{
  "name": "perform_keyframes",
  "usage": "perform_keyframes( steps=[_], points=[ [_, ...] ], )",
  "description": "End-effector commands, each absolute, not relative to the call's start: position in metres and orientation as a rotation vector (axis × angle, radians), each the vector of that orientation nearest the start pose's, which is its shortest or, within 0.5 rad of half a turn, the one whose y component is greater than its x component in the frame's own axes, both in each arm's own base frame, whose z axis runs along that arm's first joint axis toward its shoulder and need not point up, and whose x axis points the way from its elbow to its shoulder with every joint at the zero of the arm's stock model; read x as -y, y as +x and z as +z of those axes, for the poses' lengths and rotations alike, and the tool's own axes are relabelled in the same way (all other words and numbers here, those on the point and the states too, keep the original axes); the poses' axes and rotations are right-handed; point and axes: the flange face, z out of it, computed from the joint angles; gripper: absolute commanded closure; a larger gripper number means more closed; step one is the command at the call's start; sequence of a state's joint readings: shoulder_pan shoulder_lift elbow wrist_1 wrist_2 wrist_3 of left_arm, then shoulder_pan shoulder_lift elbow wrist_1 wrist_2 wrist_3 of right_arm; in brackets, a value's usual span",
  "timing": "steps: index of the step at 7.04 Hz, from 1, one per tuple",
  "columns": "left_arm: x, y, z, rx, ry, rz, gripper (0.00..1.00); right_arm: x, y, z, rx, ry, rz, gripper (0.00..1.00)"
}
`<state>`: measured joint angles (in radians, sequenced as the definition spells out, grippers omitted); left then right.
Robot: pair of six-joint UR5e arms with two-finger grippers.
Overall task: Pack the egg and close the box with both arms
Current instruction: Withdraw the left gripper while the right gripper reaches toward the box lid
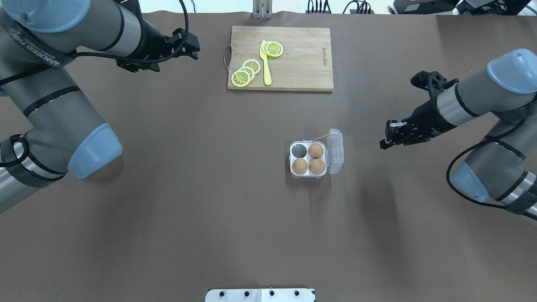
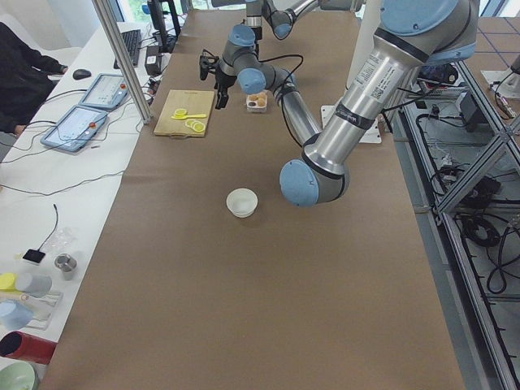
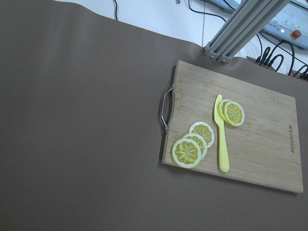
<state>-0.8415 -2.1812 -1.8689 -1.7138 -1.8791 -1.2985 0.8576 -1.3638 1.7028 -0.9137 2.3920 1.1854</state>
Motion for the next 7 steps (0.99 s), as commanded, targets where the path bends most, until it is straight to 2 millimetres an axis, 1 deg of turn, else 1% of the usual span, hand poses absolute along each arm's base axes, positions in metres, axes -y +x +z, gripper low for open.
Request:
perform_keyframes(
  steps=[1, 2, 3, 4, 5, 6, 7],
  points=[
    [0.528, 0.333, 0.158, -1.042, 0.321, -0.353, 0.02, 0.462, -0.357, 0.387, 1.201, -0.102, -0.007, 1.0],
    [0.528, 0.333, 0.157, -1.044, 0.322, -0.353, 0.02, 0.454, -0.368, 0.386, 1.199, -0.111, -0.025, 1.0],
    [0.529, 0.333, 0.162, -1.036, 0.318, -0.356, 0.02, 0.45, -0.374, 0.384, 1.203, -0.115, -0.039, 1.0],
    [0.528, 0.333, 0.16, -1.04, 0.319, -0.354, 0.02, 0.445, -0.384, 0.379, 1.206, -0.122, -0.056, 1.0],
    [0.53, 0.334, 0.165, -1.03, 0.315, -0.356, 0.02, 0.448, -0.388, 0.365, 1.221, -0.12, -0.05, 1.0],
    [0.53, 0.335, 0.166, -1.029, 0.314, -0.357, 0.02, 0.453, -0.401, 0.338, 1.246, -0.137, -0.026, 1.0],
    [0.531, 0.334, 0.166, -1.029, 0.316, -0.357, 0.02, 0.459, -0.422, 0.311, 1.264, -0.137, -0.014, 1.0]
  ],
)
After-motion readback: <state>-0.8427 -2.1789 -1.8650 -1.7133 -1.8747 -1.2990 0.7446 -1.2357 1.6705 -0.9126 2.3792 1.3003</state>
